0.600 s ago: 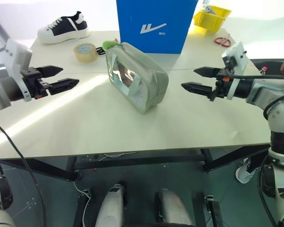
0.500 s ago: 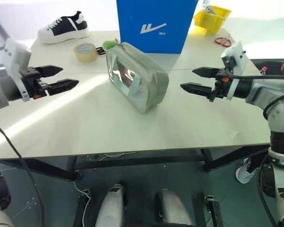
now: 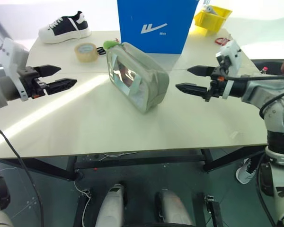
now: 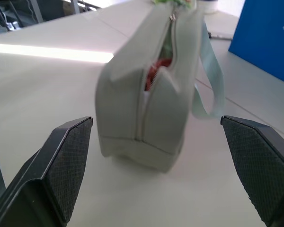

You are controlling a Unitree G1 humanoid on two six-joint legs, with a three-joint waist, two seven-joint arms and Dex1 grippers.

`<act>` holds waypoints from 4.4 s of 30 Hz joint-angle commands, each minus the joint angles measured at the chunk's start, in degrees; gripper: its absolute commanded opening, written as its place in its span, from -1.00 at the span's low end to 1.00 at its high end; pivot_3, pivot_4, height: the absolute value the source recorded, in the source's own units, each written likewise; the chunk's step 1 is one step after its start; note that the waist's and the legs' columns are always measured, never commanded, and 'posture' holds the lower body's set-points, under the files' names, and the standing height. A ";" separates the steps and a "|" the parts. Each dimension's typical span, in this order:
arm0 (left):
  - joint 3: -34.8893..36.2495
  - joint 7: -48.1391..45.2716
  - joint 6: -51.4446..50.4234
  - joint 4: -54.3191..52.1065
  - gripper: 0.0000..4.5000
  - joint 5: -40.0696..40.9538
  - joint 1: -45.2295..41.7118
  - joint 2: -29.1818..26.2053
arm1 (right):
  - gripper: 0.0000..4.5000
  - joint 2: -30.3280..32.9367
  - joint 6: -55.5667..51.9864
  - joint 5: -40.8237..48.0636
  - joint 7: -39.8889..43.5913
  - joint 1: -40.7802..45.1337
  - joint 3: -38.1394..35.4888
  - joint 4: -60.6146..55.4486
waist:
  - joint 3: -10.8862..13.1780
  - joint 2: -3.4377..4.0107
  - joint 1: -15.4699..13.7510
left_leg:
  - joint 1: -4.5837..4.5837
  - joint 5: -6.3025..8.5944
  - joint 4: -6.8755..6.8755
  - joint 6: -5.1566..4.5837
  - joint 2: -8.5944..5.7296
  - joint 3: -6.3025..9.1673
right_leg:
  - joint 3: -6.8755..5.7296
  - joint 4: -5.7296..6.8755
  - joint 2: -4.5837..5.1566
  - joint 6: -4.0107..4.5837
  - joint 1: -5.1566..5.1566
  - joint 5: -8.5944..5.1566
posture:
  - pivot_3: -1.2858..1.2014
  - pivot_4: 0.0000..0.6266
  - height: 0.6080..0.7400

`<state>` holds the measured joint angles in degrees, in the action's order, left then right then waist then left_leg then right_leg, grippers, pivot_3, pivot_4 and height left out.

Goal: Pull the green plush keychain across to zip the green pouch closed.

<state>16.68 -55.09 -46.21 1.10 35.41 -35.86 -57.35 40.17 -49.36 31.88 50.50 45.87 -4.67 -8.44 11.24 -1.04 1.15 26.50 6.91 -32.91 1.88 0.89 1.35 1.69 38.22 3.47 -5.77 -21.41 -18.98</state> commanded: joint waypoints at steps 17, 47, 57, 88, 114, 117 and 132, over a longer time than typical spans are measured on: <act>-0.75 -0.46 -7.80 -15.98 1.00 10.88 -3.90 -0.35 | 0.62 -15.05 18.43 -20.74 -8.34 10.54 19.65 13.74 | 0.01 -0.04 -0.03 | -0.02 -0.03 -0.13 0.02 0.00 0.04 | -0.03 0.23 -0.28 -0.02 -0.02 0.01 | 0.03 -0.52 1.00; -0.91 0.82 -5.37 -14.85 1.00 10.31 -1.19 0.07 | 0.14 -0.83 37.25 -24.44 14.42 17.78 13.22 33.37 | 0.05 0.00 -0.08 | -0.07 -0.06 -0.15 0.07 0.06 0.11 | -0.02 0.24 -0.52 0.01 0.04 0.03 | 0.03 -0.52 1.00; -0.76 1.73 -5.57 -15.77 1.00 10.72 -1.18 0.27 | 0.14 -9.96 40.24 -31.61 7.98 25.56 17.33 42.65 | 0.07 0.04 -0.19 | -0.08 -0.06 -0.12 0.09 0.07 0.13 | -0.02 0.30 -0.56 0.04 0.02 0.04 | 0.03 -0.52 1.00; 0.70 3.10 -4.79 -15.80 1.00 10.76 -0.12 -0.72 | -0.99 -13.00 57.01 -29.51 20.11 20.28 17.24 40.67 | 0.08 0.04 -0.08 | -0.10 -0.10 -0.13 0.15 0.07 0.17 | -0.04 0.41 -0.59 0.03 0.01 0.05 | 0.03 -0.52 1.00; -1.47 1.78 -2.84 -13.16 1.00 8.29 -0.80 -0.28 | 0.12 -0.93 46.74 -28.62 23.30 16.84 13.30 39.95 | 0.10 0.08 0.26 | -0.11 -0.11 -0.14 0.16 0.07 0.11 | 0.02 0.61 -0.58 0.07 -0.10 0.03 | 0.03 -0.52 1.00; -1.59 1.58 -2.64 -12.75 1.00 8.11 -0.99 -0.44 | -0.46 -1.30 45.47 -27.81 24.12 16.60 13.10 39.27 | 0.10 0.08 0.00 | -0.11 -0.11 -0.15 0.16 0.07 0.12 | 0.01 0.61 -0.58 0.07 -0.09 0.02 | 0.03 -0.52 1.00; -5.61 3.42 7.53 0.19 1.00 -1.57 -0.01 7.36 | -0.98 -0.83 41.93 -26.62 24.31 15.00 12.35 34.10 | 0.12 0.09 -0.36 | -0.11 -0.11 -0.21 0.16 0.06 0.13 | 0.00 0.68 -0.59 0.07 -0.08 0.02 | 0.03 -0.52 1.00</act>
<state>10.78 -51.97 -40.78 0.99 34.82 -34.24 -50.10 38.91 -7.20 3.63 74.98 60.64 9.66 28.11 11.36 -0.95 0.79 26.40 6.80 -33.12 2.05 0.96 1.48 1.69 38.91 2.88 -5.70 -21.49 -18.96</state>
